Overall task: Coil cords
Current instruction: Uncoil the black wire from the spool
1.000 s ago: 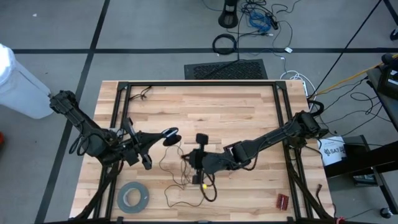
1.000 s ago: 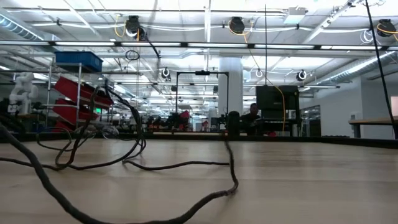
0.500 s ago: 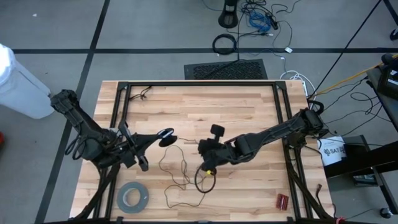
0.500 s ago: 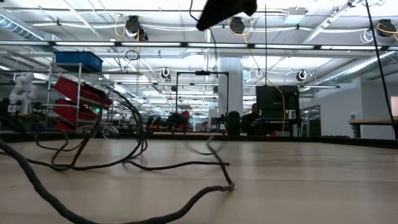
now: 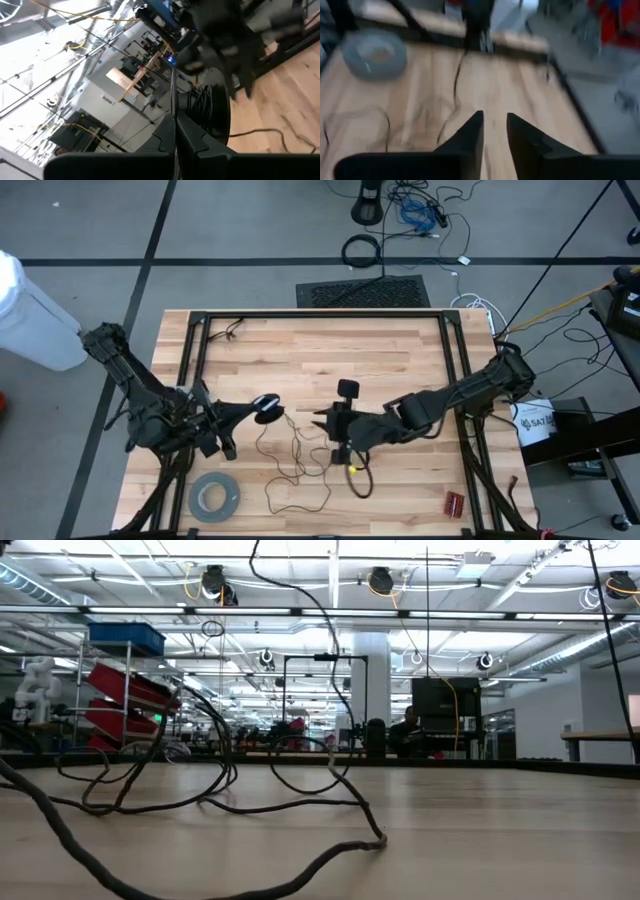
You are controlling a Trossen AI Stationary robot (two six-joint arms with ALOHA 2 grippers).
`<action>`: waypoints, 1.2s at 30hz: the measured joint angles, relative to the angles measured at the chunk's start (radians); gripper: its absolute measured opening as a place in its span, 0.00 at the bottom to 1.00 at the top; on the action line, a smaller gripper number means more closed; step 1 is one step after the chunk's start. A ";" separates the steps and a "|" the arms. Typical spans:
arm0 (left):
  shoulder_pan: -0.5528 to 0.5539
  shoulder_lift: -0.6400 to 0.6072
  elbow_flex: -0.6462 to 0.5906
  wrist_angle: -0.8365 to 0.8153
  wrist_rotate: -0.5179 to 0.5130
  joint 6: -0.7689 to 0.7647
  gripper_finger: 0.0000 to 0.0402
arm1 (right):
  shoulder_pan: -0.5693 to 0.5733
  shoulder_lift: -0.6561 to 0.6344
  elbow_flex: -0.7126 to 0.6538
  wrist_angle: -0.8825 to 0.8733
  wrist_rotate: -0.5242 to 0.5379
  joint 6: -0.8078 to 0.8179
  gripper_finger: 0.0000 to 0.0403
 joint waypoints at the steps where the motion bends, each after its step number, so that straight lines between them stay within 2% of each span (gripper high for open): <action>1: 0.000 0.000 0.000 -0.019 0.014 -0.024 0.00 | 0.005 -0.002 0.000 0.055 0.001 -0.048 0.21; 7: 0.000 0.003 0.000 -0.102 0.200 -0.161 0.00 | 0.046 0.011 0.000 0.348 0.003 -0.383 0.28; 13: 0.000 0.028 0.000 -0.133 0.230 -0.220 0.00 | 0.074 0.011 0.000 0.454 -0.007 -0.512 0.29; 30: 0.028 0.055 0.000 -0.125 0.341 -0.221 0.00 | 0.016 0.082 0.000 0.471 -0.187 -0.549 0.29; 36: 0.030 0.055 0.000 -0.124 0.344 -0.221 0.00 | 0.015 0.088 0.000 0.483 -0.190 -0.552 0.29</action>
